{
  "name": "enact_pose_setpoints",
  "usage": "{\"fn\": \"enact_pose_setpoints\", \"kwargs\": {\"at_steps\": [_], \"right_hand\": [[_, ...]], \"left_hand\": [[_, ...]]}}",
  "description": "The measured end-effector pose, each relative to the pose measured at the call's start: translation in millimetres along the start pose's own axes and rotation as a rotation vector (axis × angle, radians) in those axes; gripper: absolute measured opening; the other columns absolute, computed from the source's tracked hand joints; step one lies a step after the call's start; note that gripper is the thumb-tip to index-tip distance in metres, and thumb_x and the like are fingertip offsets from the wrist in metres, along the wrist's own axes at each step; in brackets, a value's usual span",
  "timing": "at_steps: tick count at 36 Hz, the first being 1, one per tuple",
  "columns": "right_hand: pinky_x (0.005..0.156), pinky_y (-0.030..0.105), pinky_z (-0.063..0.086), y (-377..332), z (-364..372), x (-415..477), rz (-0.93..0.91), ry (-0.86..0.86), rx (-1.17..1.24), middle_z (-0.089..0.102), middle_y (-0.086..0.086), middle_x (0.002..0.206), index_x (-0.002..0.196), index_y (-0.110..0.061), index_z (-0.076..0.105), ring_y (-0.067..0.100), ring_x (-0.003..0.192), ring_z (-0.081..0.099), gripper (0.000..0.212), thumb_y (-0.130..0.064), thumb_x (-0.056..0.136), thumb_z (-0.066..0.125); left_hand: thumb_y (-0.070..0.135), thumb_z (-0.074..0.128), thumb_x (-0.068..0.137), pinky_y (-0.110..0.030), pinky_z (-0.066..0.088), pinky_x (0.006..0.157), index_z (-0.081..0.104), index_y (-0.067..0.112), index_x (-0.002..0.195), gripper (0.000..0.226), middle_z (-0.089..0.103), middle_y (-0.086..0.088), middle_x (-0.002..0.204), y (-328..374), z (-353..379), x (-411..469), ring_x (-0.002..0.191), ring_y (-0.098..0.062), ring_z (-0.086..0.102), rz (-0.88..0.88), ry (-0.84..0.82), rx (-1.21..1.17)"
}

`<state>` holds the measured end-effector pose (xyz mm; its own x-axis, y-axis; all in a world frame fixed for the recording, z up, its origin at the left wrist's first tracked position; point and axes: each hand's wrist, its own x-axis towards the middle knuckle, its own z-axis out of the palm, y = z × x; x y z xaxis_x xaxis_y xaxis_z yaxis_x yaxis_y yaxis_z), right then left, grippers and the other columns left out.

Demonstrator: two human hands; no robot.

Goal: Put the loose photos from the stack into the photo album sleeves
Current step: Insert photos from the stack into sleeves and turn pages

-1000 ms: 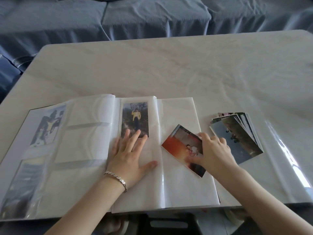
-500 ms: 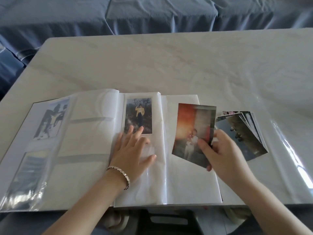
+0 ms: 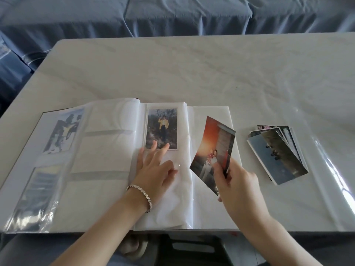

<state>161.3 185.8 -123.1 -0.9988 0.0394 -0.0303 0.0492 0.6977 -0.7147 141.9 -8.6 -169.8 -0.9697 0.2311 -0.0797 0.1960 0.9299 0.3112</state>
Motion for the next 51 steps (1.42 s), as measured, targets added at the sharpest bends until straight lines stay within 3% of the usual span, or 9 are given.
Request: {"fn": "enact_pose_setpoints", "kwargs": {"at_steps": [5, 17, 25, 29, 34, 41, 44, 47, 51], "right_hand": [[0.051, 0.047, 0.048, 1, 1, 0, 0.015, -0.064, 0.007, 0.06, 0.01, 0.06, 0.077, -0.012, 0.05, 0.028, 0.048, 0.056, 0.022, -0.023, 0.096, 0.046], [0.048, 0.044, 0.048, 1, 4, -4, 0.003, -0.065, 0.046, 0.059, 0.0, 0.06, 0.069, -0.023, 0.047, 0.02, 0.046, 0.055, 0.027, -0.027, 0.095, 0.047], [0.04, 0.013, 0.041, 5, 15, -13, 0.128, -0.429, 0.091, 0.062, -0.009, 0.071, 0.078, -0.027, 0.053, -0.002, 0.049, 0.058, 0.02, -0.03, 0.097, 0.045], [0.043, 0.012, 0.042, 13, 14, -10, 0.258, -0.575, 0.154, 0.065, -0.001, 0.084, 0.09, -0.018, 0.056, 0.004, 0.045, 0.058, 0.016, -0.032, 0.095, 0.049], [0.048, 0.015, 0.045, 20, 8, 0, 0.273, -0.778, 0.233, 0.064, -0.008, 0.065, 0.08, -0.019, 0.058, 0.005, 0.048, 0.057, 0.018, -0.033, 0.092, 0.055], [0.05, 0.014, 0.044, 18, 11, 9, 0.261, -0.891, 0.238, 0.064, -0.009, 0.06, 0.076, -0.019, 0.06, 0.006, 0.051, 0.057, 0.023, -0.039, 0.088, 0.059], [0.051, 0.011, 0.045, 16, 16, 11, 0.229, -0.879, 0.187, 0.065, -0.011, 0.064, 0.078, -0.022, 0.059, 0.003, 0.055, 0.06, 0.023, -0.043, 0.087, 0.059], [0.056, 0.02, 0.053, 18, 18, 13, 0.24, -0.855, 0.121, 0.07, 0.0, 0.084, 0.095, -0.017, 0.06, 0.018, 0.07, 0.069, 0.033, -0.048, 0.085, 0.058], [0.057, 0.025, 0.054, 22, 12, 17, 0.241, -0.643, 0.07, 0.071, -0.004, 0.069, 0.085, -0.025, 0.056, 0.015, 0.065, 0.068, 0.022, -0.046, 0.09, 0.052]], "left_hand": [[0.037, 0.037, 0.098, -0.036, -0.023, 0.107, 0.043, 0.027, 0.081, 0.021, 0.015, 0.003, 0.156, 0, 0, 0, 0.145, -0.025, -0.007, 0.004, 0.014, -0.042], [0.033, 0.039, 0.098, -0.037, -0.015, 0.111, 0.038, 0.023, 0.078, 0.022, 0.02, 0.001, 0.155, 3, -3, -1, 0.145, -0.023, -0.002, 0.002, 0.041, -0.131], [0.034, 0.04, 0.098, -0.033, -0.018, 0.11, 0.046, 0.026, 0.079, 0.021, 0.024, 0.002, 0.153, 2, -4, 0, 0.145, -0.022, 0.0, 0.006, 0.02, -0.148], [0.027, 0.04, 0.098, -0.038, -0.003, 0.115, 0.06, 0.012, 0.094, 0.025, 0.035, 0.003, 0.149, 2, -4, 1, 0.144, -0.023, 0.013, -0.001, 0.033, -0.071], [0.01, 0.042, 0.097, -0.028, 0.022, 0.11, 0.053, 0.011, 0.128, 0.033, 0.046, -0.001, 0.142, -9, -20, 8, 0.134, -0.019, 0.038, -0.016, 0.063, -0.013], [0.035, 0.034, 0.099, -0.037, -0.01, 0.112, 0.031, 0.047, 0.14, 0.042, 0.017, 0.015, 0.154, -34, -37, 15, 0.143, -0.006, 0.01, -0.042, -0.037, 0.259], [0.029, 0.036, 0.099, -0.033, -0.012, 0.111, 0.033, 0.047, 0.139, 0.043, 0.02, 0.014, 0.154, -40, -39, 14, 0.143, -0.007, 0.013, -0.018, -0.04, 0.237], [0.028, 0.035, 0.099, -0.033, -0.012, 0.111, 0.035, 0.041, 0.14, 0.043, 0.022, 0.014, 0.153, -41, -39, 11, 0.142, -0.006, 0.016, -0.014, -0.022, 0.227], [0.026, 0.038, 0.098, -0.029, -0.012, 0.111, 0.045, 0.032, 0.135, 0.038, 0.029, 0.016, 0.15, -40, -37, 10, 0.14, -0.003, 0.021, -0.034, 0.027, 0.176]]}}
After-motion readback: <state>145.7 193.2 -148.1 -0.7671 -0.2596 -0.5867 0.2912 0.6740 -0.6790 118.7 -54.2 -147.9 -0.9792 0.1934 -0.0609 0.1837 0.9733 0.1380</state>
